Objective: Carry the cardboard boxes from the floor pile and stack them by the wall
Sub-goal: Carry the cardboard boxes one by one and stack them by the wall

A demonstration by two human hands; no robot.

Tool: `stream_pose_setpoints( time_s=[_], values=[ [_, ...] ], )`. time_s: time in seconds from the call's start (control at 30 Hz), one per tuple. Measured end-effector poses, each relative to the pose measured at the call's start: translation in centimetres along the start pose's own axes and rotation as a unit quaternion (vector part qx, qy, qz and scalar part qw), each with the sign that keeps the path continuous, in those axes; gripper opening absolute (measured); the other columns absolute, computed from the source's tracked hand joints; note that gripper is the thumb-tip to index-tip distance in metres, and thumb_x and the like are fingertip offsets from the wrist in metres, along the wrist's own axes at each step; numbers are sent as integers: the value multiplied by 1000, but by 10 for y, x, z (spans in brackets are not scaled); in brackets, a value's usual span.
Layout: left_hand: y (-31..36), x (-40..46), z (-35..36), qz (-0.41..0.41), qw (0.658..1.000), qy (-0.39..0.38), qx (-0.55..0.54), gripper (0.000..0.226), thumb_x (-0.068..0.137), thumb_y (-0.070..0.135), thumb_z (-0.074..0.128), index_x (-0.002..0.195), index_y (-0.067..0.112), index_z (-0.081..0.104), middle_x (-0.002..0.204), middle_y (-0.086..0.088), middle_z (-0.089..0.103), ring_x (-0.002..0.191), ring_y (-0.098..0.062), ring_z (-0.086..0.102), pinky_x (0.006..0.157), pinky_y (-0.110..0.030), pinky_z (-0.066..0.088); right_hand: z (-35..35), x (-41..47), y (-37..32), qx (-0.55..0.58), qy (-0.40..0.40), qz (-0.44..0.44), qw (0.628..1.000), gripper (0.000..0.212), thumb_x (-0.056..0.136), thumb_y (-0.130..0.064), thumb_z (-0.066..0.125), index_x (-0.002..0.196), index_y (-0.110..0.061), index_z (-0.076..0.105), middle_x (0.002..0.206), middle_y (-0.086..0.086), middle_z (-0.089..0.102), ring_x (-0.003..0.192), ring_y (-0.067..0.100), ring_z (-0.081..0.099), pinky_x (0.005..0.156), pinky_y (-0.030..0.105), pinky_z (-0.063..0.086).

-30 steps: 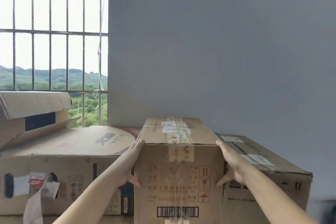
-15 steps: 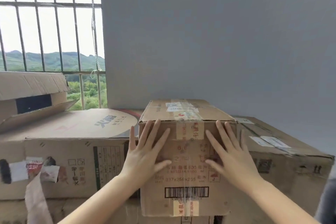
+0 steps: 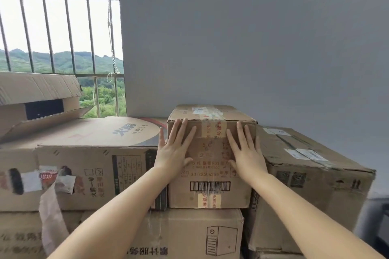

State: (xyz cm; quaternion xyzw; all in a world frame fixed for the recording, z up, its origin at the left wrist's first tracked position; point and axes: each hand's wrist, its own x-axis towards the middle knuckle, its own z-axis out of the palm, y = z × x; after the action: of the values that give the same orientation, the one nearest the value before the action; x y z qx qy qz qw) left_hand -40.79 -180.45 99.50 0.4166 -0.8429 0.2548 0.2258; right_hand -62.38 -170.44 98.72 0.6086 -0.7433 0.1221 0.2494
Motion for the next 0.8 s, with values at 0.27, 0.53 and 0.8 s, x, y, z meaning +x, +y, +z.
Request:
stream_pose_setpoints(
  time_s=[0.27,0.53,0.8],
  values=[
    [-12,-72,-52,-10,968,38,-248,72,93,45,50,151,36,8,160,1,14,146,-18,13,116,-36,17,-51,-58,-9,178,-35,-38,983,76,97,-48,46,153,-32,-2,163,-4,-3,149,16,2,118,40,15],
    [-17,-230,-96,-158,832,71,-527,53,91,15,61,126,49,40,116,15,60,110,2,55,97,-20,45,-73,-189,-39,559,-78,4,826,57,77,-63,52,130,-62,34,121,-36,56,112,-12,54,91,19,42],
    [17,-414,-98,-288,778,-43,-557,44,93,10,56,124,41,47,111,5,65,103,-2,62,84,-12,47,-18,-354,-70,627,-234,112,734,55,71,-60,58,124,-64,41,126,-23,60,116,-2,58,105,43,43]
  ],
)
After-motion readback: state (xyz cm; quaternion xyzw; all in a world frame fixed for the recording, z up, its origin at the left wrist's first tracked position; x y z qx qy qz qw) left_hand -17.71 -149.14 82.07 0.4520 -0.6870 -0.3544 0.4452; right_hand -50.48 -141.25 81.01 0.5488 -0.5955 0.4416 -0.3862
